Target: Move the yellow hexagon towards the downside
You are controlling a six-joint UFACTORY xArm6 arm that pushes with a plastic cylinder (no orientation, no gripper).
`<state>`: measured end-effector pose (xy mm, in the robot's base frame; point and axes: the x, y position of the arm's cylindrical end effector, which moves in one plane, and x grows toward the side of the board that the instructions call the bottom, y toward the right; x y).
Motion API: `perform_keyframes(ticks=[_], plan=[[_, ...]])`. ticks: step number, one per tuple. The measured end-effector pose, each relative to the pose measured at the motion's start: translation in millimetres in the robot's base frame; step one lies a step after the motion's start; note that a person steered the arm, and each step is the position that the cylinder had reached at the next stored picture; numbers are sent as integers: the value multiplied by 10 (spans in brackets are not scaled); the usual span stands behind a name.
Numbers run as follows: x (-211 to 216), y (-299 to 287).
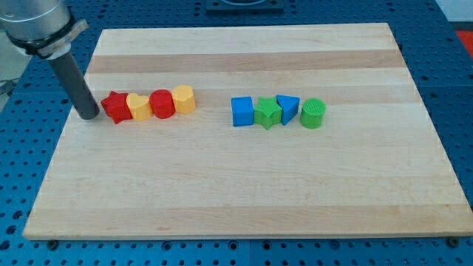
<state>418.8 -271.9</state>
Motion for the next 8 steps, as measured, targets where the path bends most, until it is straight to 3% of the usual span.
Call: perform_keyframes(ticks=[1, 2, 3, 5, 8], plan=[[-161, -248], [-634, -102], [-1039, 600], [-955, 1178], [-605, 1266]])
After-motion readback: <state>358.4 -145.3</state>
